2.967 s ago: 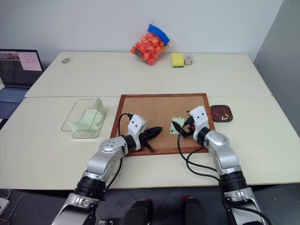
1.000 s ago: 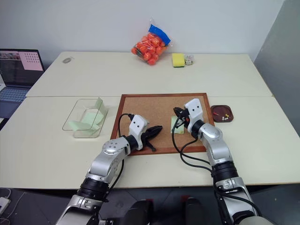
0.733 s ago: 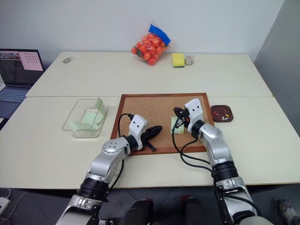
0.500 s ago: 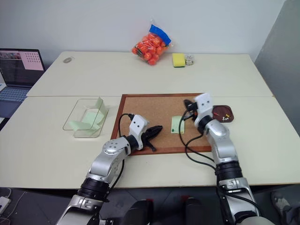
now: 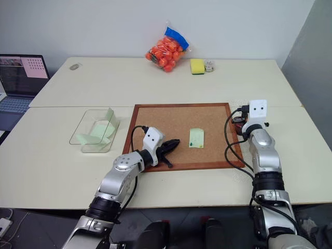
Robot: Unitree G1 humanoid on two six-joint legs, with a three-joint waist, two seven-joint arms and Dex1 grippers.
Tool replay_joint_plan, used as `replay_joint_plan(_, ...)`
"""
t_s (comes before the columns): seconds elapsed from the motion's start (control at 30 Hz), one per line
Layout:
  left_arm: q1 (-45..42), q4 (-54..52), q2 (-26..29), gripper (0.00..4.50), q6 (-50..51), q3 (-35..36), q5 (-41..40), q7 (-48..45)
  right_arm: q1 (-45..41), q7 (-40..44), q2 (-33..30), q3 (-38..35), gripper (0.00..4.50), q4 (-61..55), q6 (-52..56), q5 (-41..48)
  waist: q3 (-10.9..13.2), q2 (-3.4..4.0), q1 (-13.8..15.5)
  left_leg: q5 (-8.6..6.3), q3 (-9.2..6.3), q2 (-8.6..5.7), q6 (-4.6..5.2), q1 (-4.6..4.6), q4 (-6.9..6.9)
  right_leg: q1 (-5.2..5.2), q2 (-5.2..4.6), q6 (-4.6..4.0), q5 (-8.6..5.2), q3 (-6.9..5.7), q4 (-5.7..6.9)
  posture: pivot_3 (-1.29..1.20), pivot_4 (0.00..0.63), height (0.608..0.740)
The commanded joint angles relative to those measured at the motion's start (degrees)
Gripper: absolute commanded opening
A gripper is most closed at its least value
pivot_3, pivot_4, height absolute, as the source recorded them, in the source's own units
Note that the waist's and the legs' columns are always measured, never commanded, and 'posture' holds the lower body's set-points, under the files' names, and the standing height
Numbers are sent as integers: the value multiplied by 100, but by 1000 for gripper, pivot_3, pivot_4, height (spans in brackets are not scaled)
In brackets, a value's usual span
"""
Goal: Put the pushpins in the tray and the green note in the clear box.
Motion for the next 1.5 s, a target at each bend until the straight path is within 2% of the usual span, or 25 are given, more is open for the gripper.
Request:
replay_joint_plan(0.03,50,111,-33,0,36,-143,46,-26,-122,-129,-46,-141,236,-20,29,52,0,0,0,0,1,0,0,0,0,0,0,0,0,1,0,0,150,740)
replay_joint_plan(0.13,71,82,-30,0,45,-140,50,-14,-133,-165,-55,-161,729,43,132,88,0,0,0,0,1,0,0,0,0,0,0,0,0,1,0,0,150,740)
replay_joint_plan(0.6,72,108,-51,0,10,-141,68,13,-155,-242,-87,-221,3721,171,169,109,0,0,-1,0,2,0,0,0,0,-1,0,0,0,1,0,0,150,740)
replay_joint_plan(0.73,74,112,-58,0,9,-143,70,6,-2,0,-167,-42,4458,-90,-1,-4,0,0,-1,0,2,0,0,0,0,-1,0,0,0,1,0,0,150,740)
replay_joint_plan(0.83,76,103,-70,0,22,-148,73,10,212,526,-223,143,4458,-523,-120,116,0,0,1,0,2,0,0,0,0,0,0,1,0,1,-1,0,150,740)
replay_joint_plan(0.9,102,88,-66,0,21,-145,75,3,509,1266,-282,364,4458,-1120,-114,407,0,1,1,0,0,0,0,-1,-1,0,1,1,-1,-2,-3,0,150,740)
replay_joint_plan(1.07,152,46,-75,0,45,-144,78,10,1090,2524,-447,767,4458,-2038,47,910,0,0,-2,0,-3,2,0,0,0,2,1,4,-2,-3,-4,0,150,740)
replay_joint_plan(1.13,163,31,-77,0,55,-146,82,12,1185,2724,-506,907,4458,-2135,42,888,0,1,-4,0,-2,2,0,-1,0,2,2,29,-16,-3,-6,0,150,740)
replay_joint_plan(1.5,226,-75,-38,0,102,-113,80,33,1460,3558,-475,1561,4458,-2241,-45,927,0,0,-6,-1,-5,2,0,-1,-1,2,1,29,-16,-3,-9,0,150,740)
